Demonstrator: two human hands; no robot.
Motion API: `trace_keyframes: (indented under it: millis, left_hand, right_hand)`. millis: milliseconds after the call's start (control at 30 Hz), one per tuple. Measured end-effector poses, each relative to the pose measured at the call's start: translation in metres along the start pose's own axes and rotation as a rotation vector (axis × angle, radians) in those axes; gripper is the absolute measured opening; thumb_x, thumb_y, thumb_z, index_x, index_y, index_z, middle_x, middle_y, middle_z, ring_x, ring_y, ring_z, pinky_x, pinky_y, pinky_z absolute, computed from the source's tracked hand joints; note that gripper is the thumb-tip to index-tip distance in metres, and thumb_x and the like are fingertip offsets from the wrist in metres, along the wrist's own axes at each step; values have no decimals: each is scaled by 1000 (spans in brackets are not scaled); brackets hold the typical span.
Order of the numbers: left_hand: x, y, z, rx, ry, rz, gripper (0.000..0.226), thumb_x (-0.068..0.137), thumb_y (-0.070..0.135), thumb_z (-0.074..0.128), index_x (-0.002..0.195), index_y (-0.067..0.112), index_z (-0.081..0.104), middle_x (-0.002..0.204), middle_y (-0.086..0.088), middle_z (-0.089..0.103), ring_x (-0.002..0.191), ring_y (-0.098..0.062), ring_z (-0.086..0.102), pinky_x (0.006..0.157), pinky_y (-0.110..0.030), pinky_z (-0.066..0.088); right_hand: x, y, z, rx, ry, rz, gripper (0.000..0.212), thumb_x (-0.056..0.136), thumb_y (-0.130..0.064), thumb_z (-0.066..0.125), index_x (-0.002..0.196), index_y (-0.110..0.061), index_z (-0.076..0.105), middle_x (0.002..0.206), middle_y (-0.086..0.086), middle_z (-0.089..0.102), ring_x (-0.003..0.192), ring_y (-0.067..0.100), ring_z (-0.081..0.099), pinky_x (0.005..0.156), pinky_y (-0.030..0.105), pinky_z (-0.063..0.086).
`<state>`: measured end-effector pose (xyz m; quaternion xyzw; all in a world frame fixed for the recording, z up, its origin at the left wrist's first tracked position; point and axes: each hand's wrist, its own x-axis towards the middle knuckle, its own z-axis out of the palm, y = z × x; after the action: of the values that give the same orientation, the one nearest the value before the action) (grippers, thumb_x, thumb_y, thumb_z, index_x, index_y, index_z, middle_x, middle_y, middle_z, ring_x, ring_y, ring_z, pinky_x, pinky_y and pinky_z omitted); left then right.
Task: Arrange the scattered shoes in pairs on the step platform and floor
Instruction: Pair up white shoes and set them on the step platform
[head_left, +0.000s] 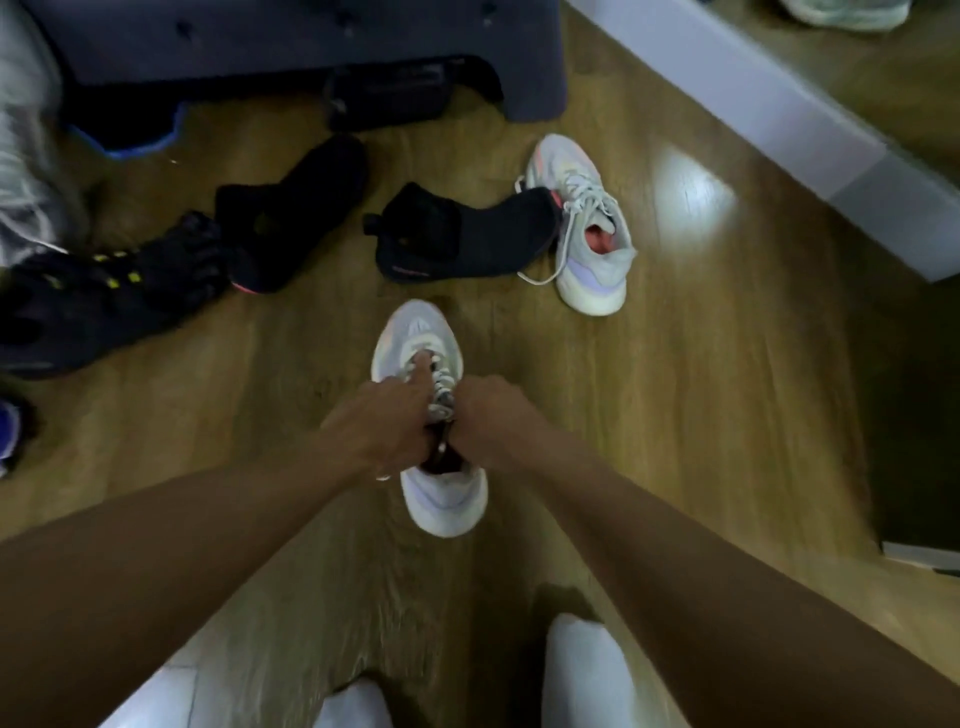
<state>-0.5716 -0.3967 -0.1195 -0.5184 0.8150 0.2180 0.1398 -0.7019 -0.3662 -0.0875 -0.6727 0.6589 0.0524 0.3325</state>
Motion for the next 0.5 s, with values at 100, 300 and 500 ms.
trace_keyframes:
  millis: [100, 300, 500]
  left_hand:
    - [-1, -13, -10, -30, -245, -3, 88, 89, 35, 55, 151, 13, -3, 118, -17, 61, 88, -24, 58, 76, -32, 47]
    - [27, 33, -75, 128, -698, -235, 33, 86, 34, 62, 93, 2, 59, 65, -13, 70, 53, -22, 67, 55, -25, 54]
    - [89, 99, -110, -311, -73, -30, 18, 85, 29, 56, 85, 12, 62, 73, -5, 63, 56, -20, 64, 54, -30, 58]
  right_hand:
    - [4, -16, 16, 40, -25, -39, 13, 90, -16, 53, 93, -9, 63, 92, 8, 68, 73, 20, 59, 62, 26, 38]
    - [-3, 2, 0, 205, -155, -17, 23, 88, -26, 61, 103, -10, 66, 89, 5, 68, 73, 17, 64, 59, 27, 49]
    - [8, 69, -71, 384, 169, 271, 22, 86, -15, 59, 104, -4, 65, 95, 15, 69, 88, 33, 68, 78, 45, 57]
